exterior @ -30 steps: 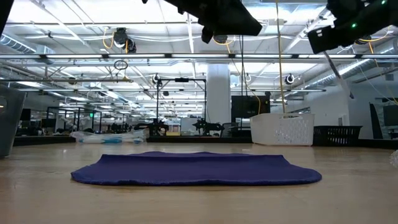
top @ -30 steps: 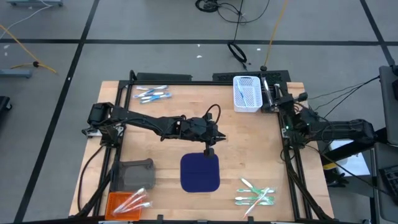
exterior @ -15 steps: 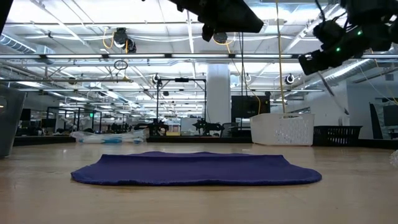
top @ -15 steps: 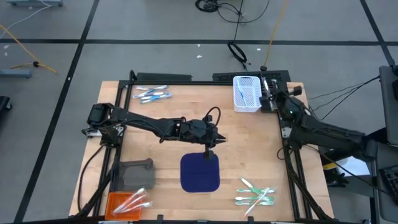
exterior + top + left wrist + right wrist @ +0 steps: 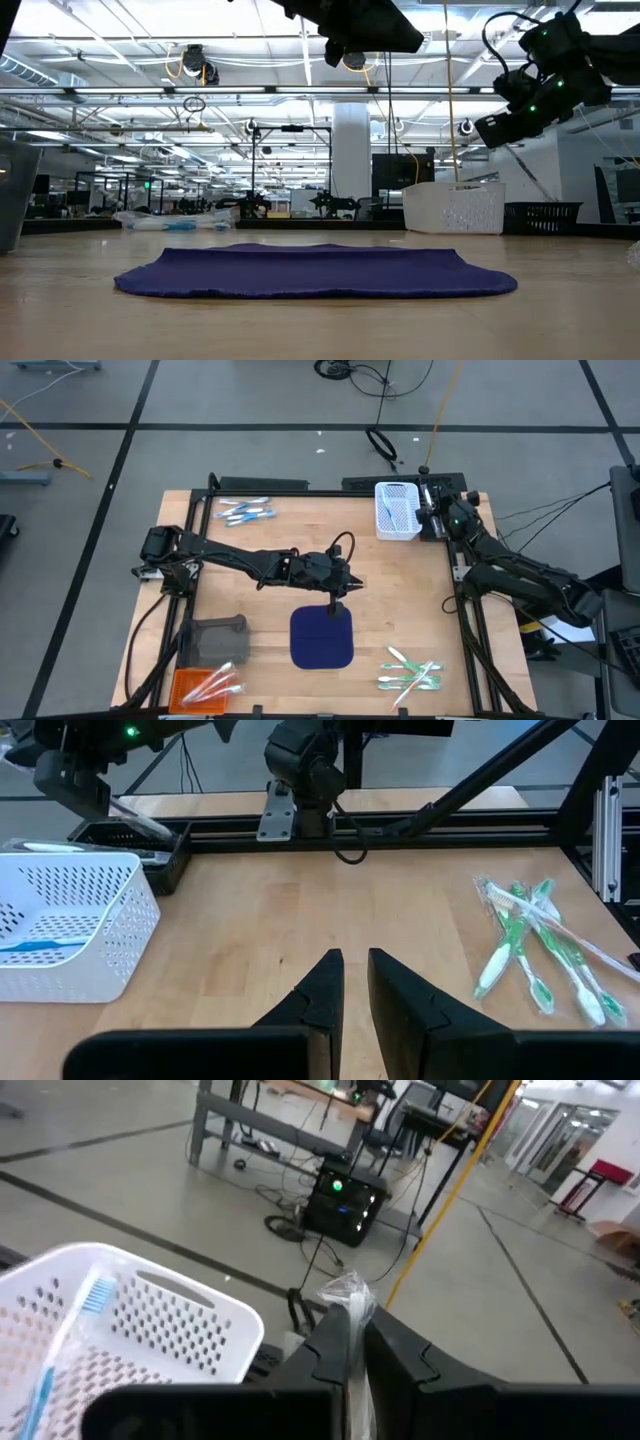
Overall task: Pick & Place Toothbrushes
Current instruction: Put the violet toothbrush into the black basket
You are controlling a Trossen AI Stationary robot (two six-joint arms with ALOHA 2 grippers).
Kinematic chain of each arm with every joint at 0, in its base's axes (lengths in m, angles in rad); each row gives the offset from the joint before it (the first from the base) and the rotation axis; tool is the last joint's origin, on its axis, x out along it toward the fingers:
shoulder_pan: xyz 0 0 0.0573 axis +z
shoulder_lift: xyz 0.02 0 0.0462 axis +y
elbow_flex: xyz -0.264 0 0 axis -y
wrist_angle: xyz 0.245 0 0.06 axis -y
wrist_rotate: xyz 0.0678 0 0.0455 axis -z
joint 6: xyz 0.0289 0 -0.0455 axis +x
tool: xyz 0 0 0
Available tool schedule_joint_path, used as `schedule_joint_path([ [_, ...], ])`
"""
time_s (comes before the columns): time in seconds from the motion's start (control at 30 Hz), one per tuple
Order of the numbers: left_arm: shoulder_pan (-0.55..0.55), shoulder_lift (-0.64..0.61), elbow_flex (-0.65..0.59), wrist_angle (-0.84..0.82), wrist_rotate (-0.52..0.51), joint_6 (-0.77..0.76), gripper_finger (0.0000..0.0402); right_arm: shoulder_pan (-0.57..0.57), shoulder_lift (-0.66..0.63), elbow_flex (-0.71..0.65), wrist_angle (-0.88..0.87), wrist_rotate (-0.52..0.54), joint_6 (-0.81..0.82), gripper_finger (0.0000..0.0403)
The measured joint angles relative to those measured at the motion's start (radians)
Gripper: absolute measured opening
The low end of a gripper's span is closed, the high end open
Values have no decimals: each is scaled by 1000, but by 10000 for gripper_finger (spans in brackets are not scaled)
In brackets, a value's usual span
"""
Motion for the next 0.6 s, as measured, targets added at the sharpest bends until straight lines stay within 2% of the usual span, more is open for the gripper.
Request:
schedule_joint_path([
  [0.27, 0, 0, 0, 0, 0, -1, 51, -1, 2, 0, -5, 7, -16, 18],
  [0.6, 0, 0, 0, 0, 0, -1, 51, -1, 2, 0, -6, 15, -15, 54],
])
